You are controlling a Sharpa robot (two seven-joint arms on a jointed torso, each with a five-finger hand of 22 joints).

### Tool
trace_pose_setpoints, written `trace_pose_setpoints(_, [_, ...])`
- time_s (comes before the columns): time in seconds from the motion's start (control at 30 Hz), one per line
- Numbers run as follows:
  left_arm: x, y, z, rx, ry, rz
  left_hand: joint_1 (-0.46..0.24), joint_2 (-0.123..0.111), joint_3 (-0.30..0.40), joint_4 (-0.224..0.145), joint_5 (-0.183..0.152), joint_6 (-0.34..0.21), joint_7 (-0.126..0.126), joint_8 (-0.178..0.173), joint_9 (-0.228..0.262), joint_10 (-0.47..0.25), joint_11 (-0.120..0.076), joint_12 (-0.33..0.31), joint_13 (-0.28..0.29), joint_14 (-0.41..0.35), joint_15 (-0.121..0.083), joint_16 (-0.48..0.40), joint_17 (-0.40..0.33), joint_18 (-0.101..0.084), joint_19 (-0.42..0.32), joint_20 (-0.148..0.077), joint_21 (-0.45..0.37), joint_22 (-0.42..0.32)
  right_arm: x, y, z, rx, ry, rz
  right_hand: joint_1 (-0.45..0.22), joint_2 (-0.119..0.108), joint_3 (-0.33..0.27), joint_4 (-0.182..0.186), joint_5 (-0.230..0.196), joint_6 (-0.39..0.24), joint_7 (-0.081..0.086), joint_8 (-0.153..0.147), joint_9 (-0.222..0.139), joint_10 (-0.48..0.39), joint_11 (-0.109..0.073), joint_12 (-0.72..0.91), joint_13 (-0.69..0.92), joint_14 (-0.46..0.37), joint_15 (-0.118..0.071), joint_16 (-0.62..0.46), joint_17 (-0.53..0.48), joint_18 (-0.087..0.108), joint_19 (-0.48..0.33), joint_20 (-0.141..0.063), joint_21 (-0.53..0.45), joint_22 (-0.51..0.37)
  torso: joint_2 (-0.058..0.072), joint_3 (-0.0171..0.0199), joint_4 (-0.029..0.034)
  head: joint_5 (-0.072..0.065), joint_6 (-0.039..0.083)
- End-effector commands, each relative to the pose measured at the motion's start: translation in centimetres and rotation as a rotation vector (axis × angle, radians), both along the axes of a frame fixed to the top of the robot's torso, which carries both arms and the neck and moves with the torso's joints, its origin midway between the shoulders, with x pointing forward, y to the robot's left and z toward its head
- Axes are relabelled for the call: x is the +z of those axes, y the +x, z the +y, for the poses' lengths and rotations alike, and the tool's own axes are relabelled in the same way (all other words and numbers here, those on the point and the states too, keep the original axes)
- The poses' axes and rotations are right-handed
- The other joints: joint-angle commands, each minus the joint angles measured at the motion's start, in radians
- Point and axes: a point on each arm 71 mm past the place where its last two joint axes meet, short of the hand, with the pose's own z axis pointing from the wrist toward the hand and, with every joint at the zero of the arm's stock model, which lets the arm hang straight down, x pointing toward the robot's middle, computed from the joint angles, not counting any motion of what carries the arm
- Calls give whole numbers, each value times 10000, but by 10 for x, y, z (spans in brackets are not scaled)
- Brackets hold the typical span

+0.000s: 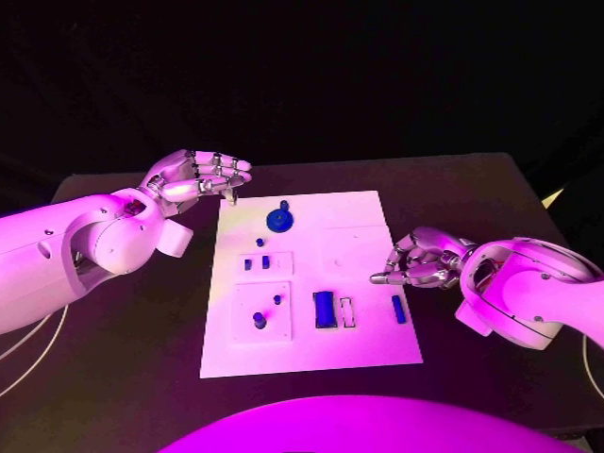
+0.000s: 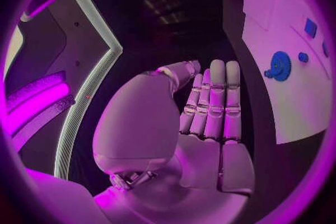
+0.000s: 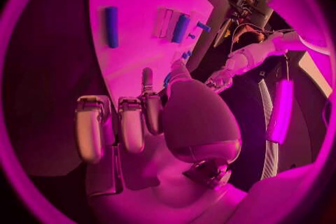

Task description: Assemble the parts on the task board

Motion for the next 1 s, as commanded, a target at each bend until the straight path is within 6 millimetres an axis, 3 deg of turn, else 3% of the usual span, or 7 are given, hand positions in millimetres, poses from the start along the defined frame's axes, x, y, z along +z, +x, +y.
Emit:
trace_pose_setpoints(0.03, [1, 0, -3, -91, -120, -88, -77, -1, 53, -9, 3, -58, 135, 56, -8, -75, -27, 53, -9, -27, 18, -36, -15, 63, -70, 30, 54, 8, -1, -2, -7, 404, -490, -38, 341, 22, -91, 4, 69, -61, 33, -121, -34, -5, 82, -89, 1179, 807, 91, 6, 1502, -152, 806, 59, -3, 2434, 9, 3, -5, -76, -24])
trace_pose_setpoints(0.13, [1, 0, -4, -116, -134, -92, -77, -1, 53, -9, 3, -58, 135, 56, -8, -75, -27, 53, -9, -27, 18, -36, -15, 63, -70, 30, 54, 8, -4, -4, -14, 457, -864, -3, 784, 78, -59, -15, -16, -9, 47, -256, -67, -15, 93, -110, 1177, 809, 101, 8, 1514, -158, 814, 72, 23, 2442, 6, 0, 0, -118, -17])
trace_pose_setpoints(0.2, [1, 0, -4, -129, -140, -94, -77, -1, 53, -9, 3, -58, 135, 56, -8, -75, -27, 53, -9, -27, 18, -36, -15, 63, -70, 30, 54, 8, -8, -6, -17, 487, -1103, 77, 1221, 240, 101, 2, -726, 64, 56, -415, -113, -24, 99, -138, 1171, 806, 109, 4, 1511, -156, 810, 79, 13, 2439, 1, 1, 2, -129, -14])
trace_pose_setpoints(0.23, [1, 0, -5, -132, -143, -95, -77, -1, 53, -9, 3, -58, 135, 56, -8, -75, -27, 53, -9, -27, 18, -36, -15, 63, -70, 30, 54, 8, -11, -8, -19, 499, -1202, 128, 1286, 249, 120, 1, -765, 68, 60, -449, -123, -38, 102, -170, 1154, 803, 110, -3, 1497, -150, 800, 81, -14, 2432, 0, 1, 6, -131, -12])
trace_pose_setpoints(1.0, [1, -1, -4, -209, -120, -32, -107, 0, 65, -8, 0, -57, 133, 66, -13, -78, -28, 72, -14, -23, 20, -32, -15, 64, -84, 35, 64, 19, -35, -20, -21, 736, -1945, 904, 1016, 218, -22, 96, -710, 375, 14, -458, -95, -14, 74, -153, 1172, 813, 97, 15, 1549, -166, 827, 81, 65, 2453, 10, -9, 14, -143, -3])
